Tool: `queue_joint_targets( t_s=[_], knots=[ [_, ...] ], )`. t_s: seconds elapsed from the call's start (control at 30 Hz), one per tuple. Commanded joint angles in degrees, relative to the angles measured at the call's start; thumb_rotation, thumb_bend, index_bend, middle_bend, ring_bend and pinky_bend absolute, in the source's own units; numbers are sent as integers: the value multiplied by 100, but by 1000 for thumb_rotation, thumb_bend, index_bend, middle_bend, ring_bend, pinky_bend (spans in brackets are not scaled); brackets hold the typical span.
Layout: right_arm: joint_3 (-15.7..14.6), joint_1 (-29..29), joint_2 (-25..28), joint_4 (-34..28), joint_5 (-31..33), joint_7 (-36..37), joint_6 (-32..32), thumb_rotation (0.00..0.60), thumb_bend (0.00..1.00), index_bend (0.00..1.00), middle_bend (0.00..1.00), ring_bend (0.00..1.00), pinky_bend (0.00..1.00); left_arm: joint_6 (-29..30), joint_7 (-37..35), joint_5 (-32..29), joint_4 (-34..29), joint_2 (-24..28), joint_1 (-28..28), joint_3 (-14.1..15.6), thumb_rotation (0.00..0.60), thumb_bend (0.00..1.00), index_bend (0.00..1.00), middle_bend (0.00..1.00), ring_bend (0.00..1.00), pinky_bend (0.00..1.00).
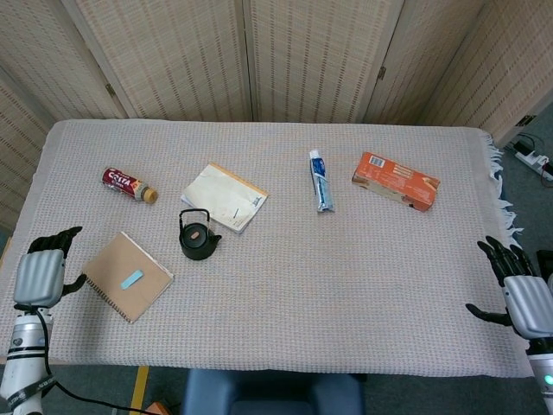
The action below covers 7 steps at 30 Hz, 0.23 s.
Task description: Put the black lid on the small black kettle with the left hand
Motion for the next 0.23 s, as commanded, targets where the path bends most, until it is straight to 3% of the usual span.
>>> queue_joint_targets(
  t_s=[0.03, 0.23],
  knots=[
    [17, -5, -82, -11, 51, -189, 28, 600, 0, 43, 48, 92, 16, 489, -96, 354, 294, -143, 364, 112, 600, 182, 141, 196, 208, 172],
    [-15, -65, -184, -129, 106, -461, 86, 600, 0, 43, 48, 89, 0, 705, -220, 707, 589, -302, 693, 181, 600, 184, 143, 195, 208, 157]
  ],
)
